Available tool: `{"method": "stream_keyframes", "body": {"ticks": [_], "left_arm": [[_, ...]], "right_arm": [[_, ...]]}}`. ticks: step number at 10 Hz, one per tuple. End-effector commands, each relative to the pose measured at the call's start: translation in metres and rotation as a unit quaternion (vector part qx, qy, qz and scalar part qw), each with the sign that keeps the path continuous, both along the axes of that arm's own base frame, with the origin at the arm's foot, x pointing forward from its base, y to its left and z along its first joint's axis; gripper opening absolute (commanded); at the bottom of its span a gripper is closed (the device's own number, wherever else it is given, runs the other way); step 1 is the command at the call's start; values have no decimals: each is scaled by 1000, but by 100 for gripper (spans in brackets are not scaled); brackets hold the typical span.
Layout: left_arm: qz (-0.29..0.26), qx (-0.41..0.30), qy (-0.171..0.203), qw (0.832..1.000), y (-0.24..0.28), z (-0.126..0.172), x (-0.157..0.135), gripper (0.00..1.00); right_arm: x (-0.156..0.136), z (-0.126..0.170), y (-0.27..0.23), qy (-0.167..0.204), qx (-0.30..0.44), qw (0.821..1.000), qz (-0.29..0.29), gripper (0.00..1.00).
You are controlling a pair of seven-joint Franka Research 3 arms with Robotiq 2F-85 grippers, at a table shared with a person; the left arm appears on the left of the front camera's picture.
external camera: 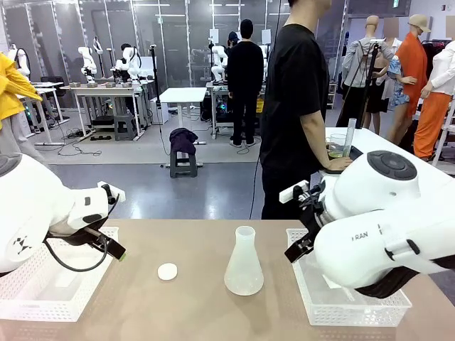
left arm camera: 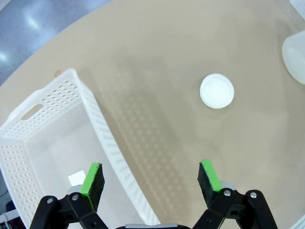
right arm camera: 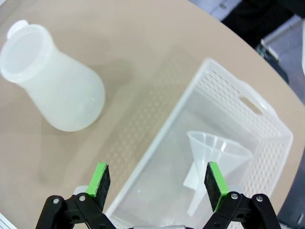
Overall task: Prepare the solutions needed for the experiment.
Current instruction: Pick up the Plastic Funnel and insert it into the Big flask.
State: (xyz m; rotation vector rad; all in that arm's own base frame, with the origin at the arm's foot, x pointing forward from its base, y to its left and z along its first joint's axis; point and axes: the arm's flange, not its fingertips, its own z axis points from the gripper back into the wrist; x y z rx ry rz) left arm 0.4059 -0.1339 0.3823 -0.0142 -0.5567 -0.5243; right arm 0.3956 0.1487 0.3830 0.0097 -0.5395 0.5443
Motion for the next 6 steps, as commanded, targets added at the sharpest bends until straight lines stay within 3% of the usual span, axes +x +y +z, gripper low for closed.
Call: {"method": "stream_keyframes", "body": {"ticks": [1,3,6], "left_arm": [[12,-5,11,1000,-6,21,-29,100],[11,-16,6,1000,-4,40,-50,100],[13,-4,14,1000,8,55,-70,100]], "right_arm": [[-19,36,12,5,-4,995,-95,100],[-38,67,14,-23,-10,992,-125,100],[-57,89,19,-51,-32,989,-137,100]]}}
